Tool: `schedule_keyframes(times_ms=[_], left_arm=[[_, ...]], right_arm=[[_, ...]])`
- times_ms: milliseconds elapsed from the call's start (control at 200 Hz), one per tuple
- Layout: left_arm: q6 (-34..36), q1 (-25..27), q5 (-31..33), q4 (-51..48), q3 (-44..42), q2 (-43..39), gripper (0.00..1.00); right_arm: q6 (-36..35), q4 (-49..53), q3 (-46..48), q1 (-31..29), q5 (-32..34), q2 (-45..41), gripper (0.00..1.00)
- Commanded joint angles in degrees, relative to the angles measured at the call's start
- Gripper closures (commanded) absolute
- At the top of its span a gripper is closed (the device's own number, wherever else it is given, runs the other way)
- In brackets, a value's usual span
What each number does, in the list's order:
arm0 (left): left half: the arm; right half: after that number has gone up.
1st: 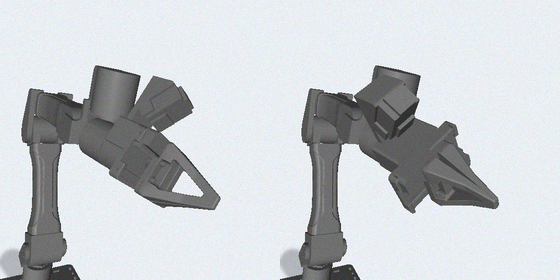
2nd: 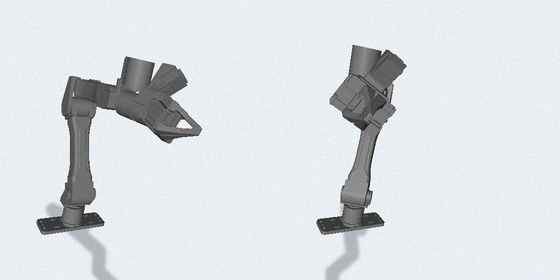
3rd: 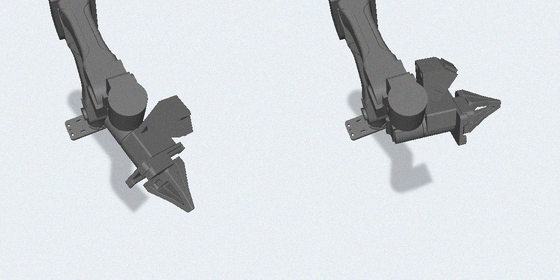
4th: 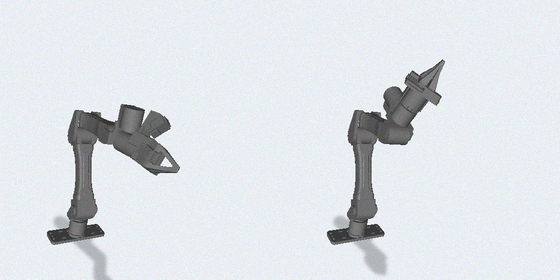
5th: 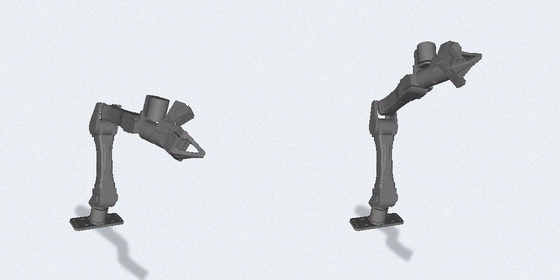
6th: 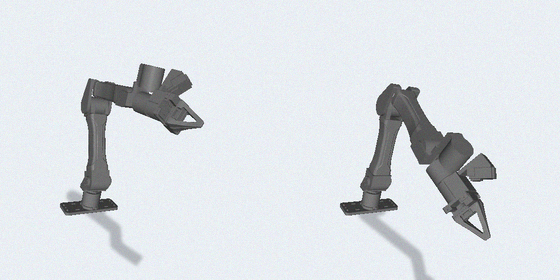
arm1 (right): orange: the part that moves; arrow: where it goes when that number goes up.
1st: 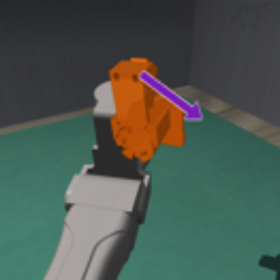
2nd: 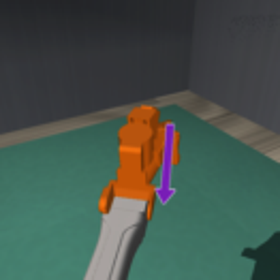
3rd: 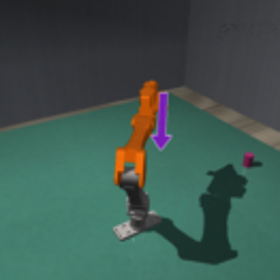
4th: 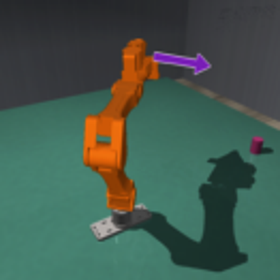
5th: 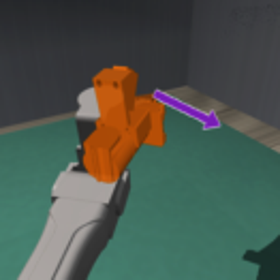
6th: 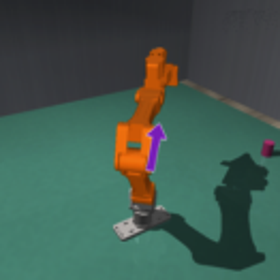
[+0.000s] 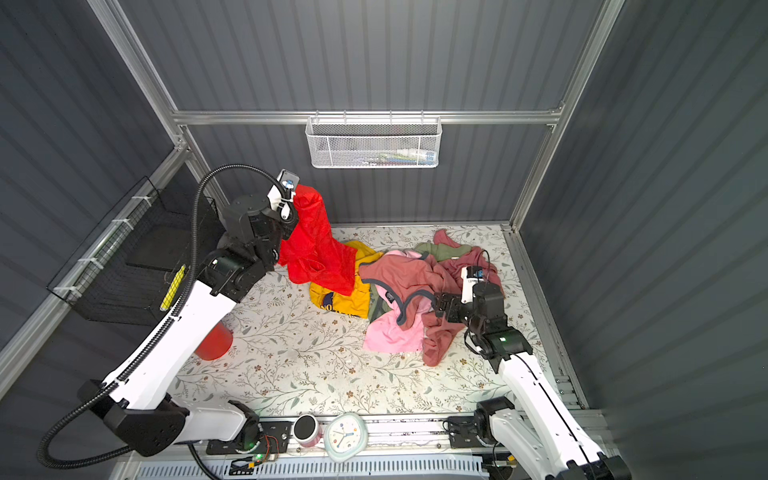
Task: Pick out a specific cloth from the pile
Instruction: 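Lift the red cloth with the left gripper and carry it away from the pile, then lower the red cloth onto the table beside the pile with the left gripper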
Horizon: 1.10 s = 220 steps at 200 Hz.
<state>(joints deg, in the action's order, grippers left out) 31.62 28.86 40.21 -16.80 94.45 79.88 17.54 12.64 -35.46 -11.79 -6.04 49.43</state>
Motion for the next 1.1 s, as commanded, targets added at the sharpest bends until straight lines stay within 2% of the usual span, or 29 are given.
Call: schedule_keyframes(times_ms=[0, 145, 325, 470, 715, 850, 1096], left_arm=[[0.9, -5.7, -4.9, 2.2, 6.2, 2.0, 1.0], [1.1, -10.8, -7.1, 2.0, 12.9, 5.6, 1.0], [4.7, -15.2, -4.8, 7.0, 15.7, 11.1, 1.0], [2.4, -17.4, -7.2, 6.4, 16.3, 14.9, 1.0], [-2.7, -17.5, -9.9, 4.5, 7.2, 20.2, 1.0], [-8.9, -17.5, -13.0, 3.6, 1.0, 23.1, 1.0], [-19.8, -17.7, -21.1, -4.0, 1.3, 31.6, 1.0]], right_arm=[[-0.8, 1.4, -1.6, -0.4, -0.2, -0.3, 0.05], [-0.8, 1.6, -1.6, -0.6, 0.0, -0.1, 0.05], [-1.2, 1.6, -2.0, -0.8, 0.2, 0.7, 0.05], [-1.3, 1.5, -2.3, -1.0, 0.2, 1.7, 0.05], [-1.6, 1.9, -2.8, -1.1, 0.6, 2.3, 0.05], [-1.9, 2.5, -3.1, -1.1, 0.9, 2.3, 0.05], [-1.7, 2.7, -3.4, -1.3, 0.7, 2.5, 0.06]])
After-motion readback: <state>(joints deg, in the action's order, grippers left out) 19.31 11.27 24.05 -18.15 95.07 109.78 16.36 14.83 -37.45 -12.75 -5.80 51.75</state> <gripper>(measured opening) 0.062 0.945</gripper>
